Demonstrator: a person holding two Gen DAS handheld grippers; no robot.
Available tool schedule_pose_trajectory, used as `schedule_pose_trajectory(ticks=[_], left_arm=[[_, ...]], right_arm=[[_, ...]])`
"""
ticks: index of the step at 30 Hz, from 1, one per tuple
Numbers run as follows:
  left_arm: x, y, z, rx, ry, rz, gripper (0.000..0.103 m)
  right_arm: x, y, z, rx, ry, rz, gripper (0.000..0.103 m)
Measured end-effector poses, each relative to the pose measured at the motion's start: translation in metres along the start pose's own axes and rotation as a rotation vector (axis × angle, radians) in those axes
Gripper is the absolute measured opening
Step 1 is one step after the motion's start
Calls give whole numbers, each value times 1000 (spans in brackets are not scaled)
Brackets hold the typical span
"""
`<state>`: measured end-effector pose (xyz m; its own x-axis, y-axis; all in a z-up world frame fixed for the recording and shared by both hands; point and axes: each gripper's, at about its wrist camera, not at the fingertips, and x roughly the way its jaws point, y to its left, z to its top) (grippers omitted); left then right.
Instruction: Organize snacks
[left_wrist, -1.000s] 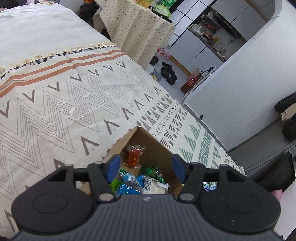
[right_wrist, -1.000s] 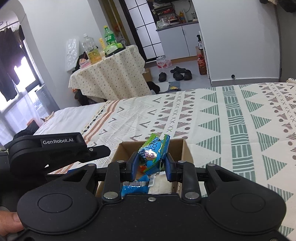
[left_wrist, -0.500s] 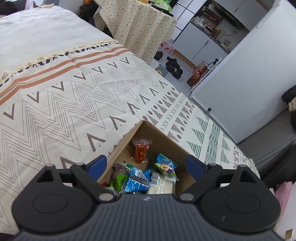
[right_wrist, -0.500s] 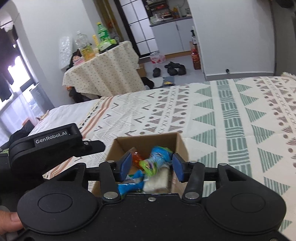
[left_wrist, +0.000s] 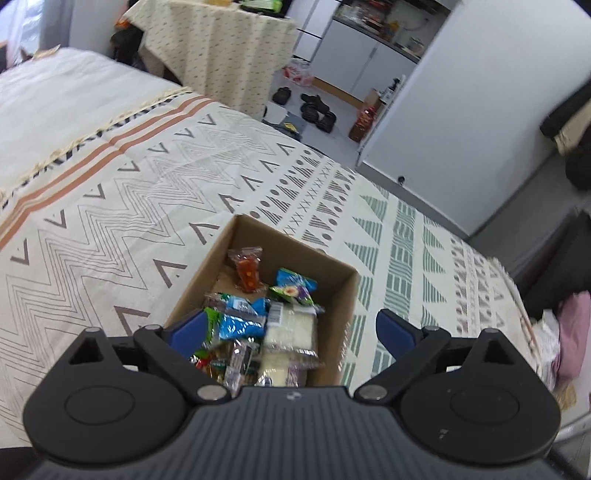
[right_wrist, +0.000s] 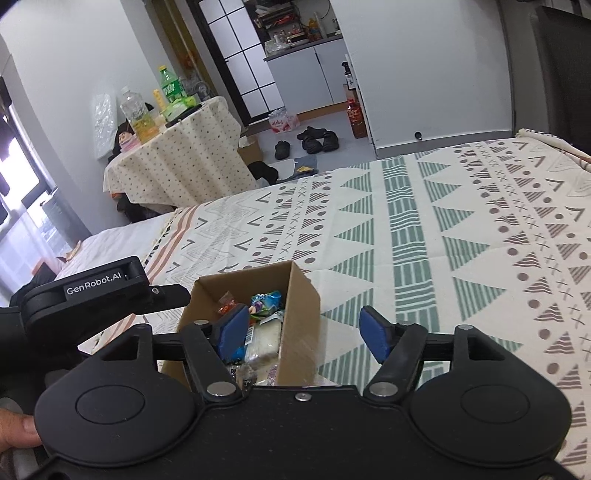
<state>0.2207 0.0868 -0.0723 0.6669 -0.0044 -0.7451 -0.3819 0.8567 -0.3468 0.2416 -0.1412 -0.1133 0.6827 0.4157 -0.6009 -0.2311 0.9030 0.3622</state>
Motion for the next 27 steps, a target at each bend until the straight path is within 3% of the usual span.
schedule_pose_trajectory(ticks=[6,11,15,22,27], left_arm=[[-22,-13,-9,38,4,6,98],[-38,-21,-14,56,-6,23,102],[-47,-27,-21,78,9,20,102],[-73,-38,-31,115,2,-9,103],[-90,-42,-39,134,-4,-19,103]], right_arm=[[-26,-12,4,16,-27,15,81],[-42,-24,5,31,-30,17,84],[-58,-32,4,37,-48,11,95],[-83,-46,2,67,-69,17,103],[-98,-49,0,64,-69,14,103]])
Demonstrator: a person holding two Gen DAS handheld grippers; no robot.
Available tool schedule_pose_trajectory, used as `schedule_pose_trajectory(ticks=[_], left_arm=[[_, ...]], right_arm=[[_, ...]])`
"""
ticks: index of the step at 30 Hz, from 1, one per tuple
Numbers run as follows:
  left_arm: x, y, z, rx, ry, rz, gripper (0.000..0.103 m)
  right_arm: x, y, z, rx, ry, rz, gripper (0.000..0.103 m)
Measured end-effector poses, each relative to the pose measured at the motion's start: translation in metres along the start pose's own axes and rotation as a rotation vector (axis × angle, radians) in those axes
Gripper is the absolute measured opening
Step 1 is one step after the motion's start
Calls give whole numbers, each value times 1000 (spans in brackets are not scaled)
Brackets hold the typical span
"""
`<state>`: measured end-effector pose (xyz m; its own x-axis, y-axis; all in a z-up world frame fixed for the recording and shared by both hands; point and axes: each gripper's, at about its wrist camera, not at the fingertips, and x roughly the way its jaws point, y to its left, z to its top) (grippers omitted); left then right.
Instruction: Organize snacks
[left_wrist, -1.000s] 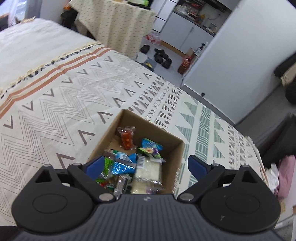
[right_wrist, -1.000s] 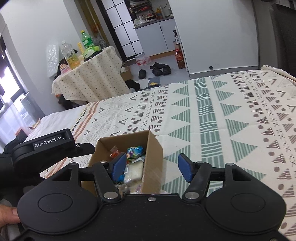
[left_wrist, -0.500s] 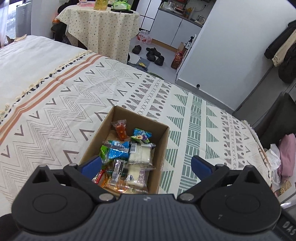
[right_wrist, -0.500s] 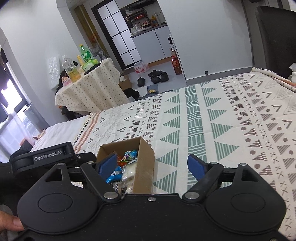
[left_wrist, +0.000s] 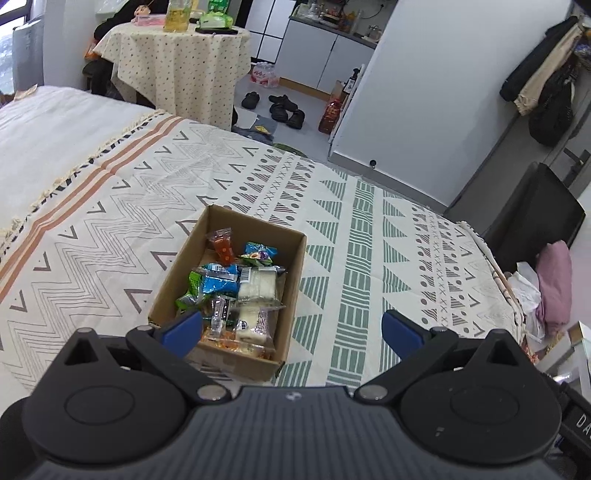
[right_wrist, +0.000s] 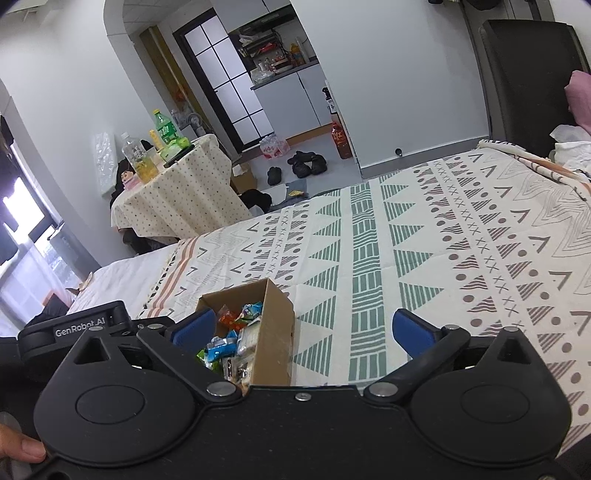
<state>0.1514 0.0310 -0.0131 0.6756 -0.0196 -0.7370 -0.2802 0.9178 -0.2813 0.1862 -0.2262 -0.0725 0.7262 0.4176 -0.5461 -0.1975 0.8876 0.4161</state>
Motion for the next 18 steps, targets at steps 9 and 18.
schedule_pose_trajectory(ticks=[9,18], left_arm=[[-30,-3,-15,36,-33,-36,103],[-55,-4,-32,91,-57,-72,103]], right_arm=[[-30,-2,-4,-25,-31,-3,103],[-57,-2,-12,-36,-50,-3,103]])
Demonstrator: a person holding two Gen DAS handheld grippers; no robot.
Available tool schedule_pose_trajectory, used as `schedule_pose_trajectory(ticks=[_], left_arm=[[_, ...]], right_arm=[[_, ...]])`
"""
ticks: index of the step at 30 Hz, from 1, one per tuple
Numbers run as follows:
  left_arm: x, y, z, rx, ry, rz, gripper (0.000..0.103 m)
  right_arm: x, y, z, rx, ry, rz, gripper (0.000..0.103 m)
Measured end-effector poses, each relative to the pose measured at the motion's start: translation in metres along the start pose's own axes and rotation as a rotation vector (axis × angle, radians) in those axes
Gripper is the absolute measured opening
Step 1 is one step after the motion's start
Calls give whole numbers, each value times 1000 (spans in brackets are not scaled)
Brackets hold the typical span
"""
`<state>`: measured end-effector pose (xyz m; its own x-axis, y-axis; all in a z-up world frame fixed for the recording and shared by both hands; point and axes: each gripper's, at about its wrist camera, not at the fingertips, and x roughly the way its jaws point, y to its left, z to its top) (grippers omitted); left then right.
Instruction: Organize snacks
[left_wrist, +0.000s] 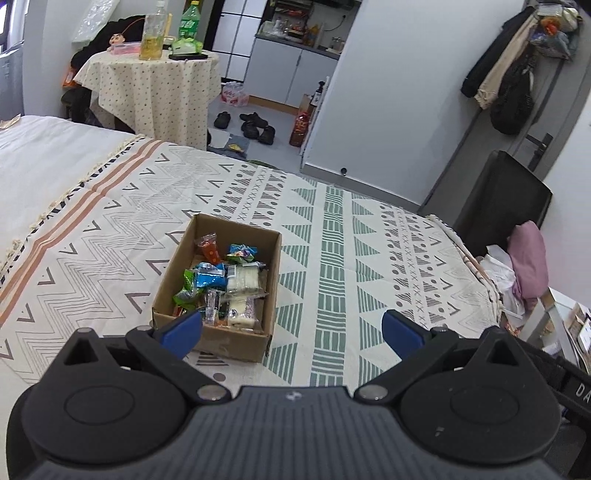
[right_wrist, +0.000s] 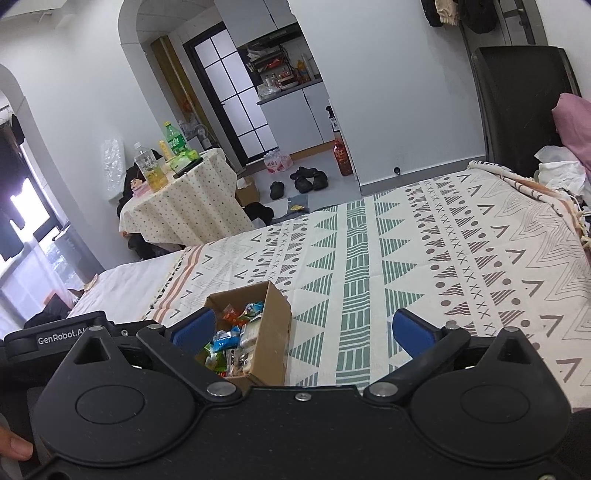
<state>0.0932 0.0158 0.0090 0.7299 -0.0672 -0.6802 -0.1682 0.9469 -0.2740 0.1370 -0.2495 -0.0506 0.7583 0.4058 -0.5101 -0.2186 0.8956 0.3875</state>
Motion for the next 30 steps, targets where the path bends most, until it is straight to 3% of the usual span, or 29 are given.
schedule_pose_trajectory(ticks=[15,23,30], left_arm=[[-33,1,-19,129,-18,18,103],[-43,11,-33,163,-5,25,103],[-47,26,-41,165,8,43,103]], right_arm=[[-33,10,-15,-41,-10,-35,103],[-42,17,-30,-63,9,-88,103],[-44,25,-49,-104,43,-77,103]])
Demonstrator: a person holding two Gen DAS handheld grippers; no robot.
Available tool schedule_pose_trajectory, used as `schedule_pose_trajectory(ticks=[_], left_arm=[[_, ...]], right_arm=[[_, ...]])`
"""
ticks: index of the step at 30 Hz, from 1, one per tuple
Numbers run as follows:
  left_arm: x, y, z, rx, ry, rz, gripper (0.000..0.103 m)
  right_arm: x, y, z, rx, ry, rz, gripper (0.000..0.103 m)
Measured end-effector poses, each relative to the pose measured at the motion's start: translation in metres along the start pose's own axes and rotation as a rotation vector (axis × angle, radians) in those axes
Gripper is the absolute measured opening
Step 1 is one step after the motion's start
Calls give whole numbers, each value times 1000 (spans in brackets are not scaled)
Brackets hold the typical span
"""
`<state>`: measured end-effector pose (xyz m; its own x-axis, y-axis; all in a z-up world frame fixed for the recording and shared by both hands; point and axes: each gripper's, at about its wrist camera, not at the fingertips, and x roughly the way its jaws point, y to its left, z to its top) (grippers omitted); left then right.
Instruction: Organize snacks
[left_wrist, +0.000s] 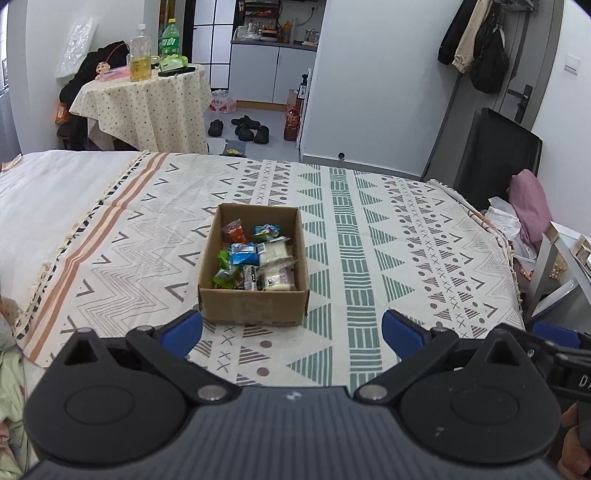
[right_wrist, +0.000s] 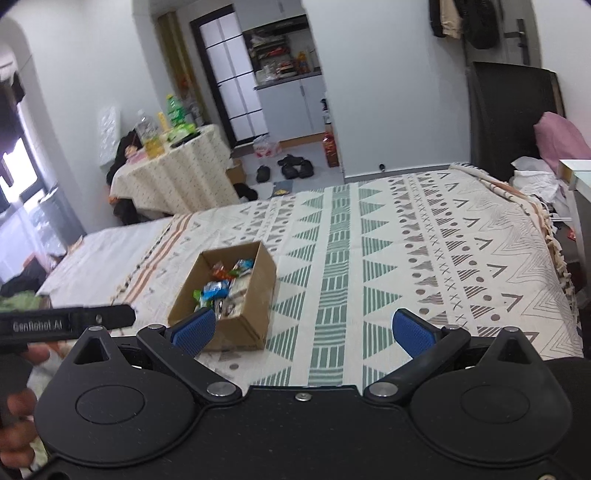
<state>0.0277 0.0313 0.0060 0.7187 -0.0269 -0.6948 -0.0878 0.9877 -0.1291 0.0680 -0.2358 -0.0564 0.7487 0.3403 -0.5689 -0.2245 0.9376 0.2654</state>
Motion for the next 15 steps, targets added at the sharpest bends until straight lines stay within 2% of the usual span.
schedule_pose_trajectory(ticks=[15], left_arm=[[-10,5,-11,22,-1,-8,103]], right_arm=[[-11,8,-9,-19,5,18,103]])
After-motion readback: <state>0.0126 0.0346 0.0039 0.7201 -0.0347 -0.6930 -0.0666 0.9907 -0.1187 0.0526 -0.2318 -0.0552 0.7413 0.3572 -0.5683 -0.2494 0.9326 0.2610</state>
